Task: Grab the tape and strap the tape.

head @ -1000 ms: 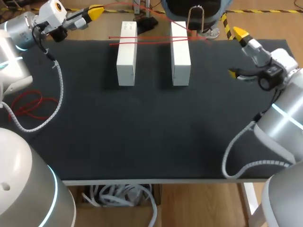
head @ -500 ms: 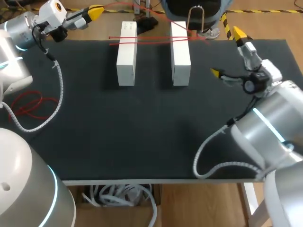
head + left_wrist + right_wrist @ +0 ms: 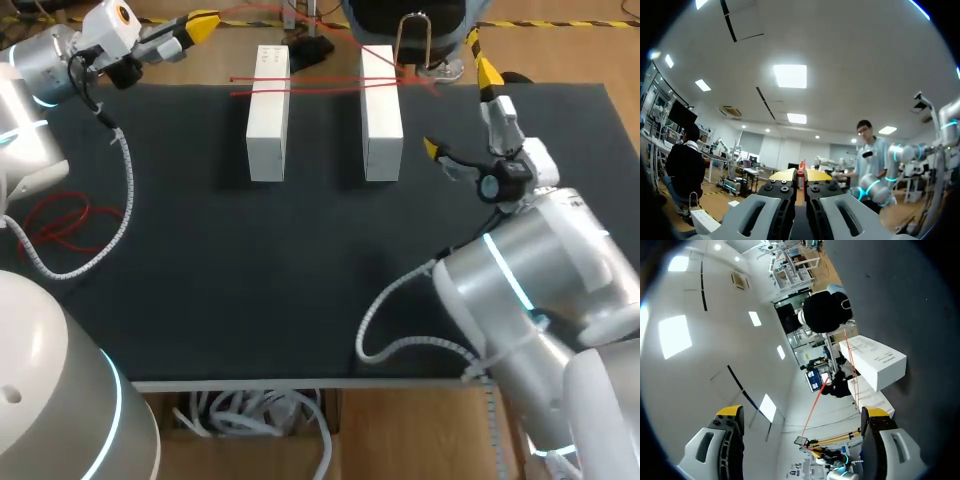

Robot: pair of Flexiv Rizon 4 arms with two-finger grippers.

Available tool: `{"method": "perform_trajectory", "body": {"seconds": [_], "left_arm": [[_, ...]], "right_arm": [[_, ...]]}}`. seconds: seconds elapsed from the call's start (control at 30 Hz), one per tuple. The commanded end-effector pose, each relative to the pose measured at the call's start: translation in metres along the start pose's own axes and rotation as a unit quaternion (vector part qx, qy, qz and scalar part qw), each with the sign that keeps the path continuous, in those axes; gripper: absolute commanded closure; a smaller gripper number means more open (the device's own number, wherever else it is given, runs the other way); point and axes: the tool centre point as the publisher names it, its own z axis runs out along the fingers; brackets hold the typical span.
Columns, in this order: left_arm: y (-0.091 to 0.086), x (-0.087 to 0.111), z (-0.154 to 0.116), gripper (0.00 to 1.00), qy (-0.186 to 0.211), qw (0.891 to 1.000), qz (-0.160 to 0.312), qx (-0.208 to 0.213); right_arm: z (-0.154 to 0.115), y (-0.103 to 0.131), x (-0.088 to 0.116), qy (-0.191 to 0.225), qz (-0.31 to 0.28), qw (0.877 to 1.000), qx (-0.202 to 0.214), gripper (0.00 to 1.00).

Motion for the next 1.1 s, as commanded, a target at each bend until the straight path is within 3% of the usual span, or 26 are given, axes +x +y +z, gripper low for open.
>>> {"method": "perform_trajectory", "body": {"seconds": [0.03, 0.67, 1.1], "left_arm": [[0.0, 0.0, 0.0, 1.0, 0.0, 1.0, 0.0, 0.0], [0.0, 0.0, 0.0, 1.0, 0.0, 1.0, 0.0, 0.0], [0.0, 0.0, 0.0, 1.0, 0.0, 1.0, 0.0, 0.0]], "right_arm": [[0.009, -0.002, -0.003, 0.049, 0.009, 0.958, -0.284, 0.0], [0.031, 0.004, -0.005, 0.054, 0.029, 0.94, -0.334, 0.0], [0.048, 0.001, -0.001, 0.054, 0.02, 0.944, -0.325, 0.0]]}}
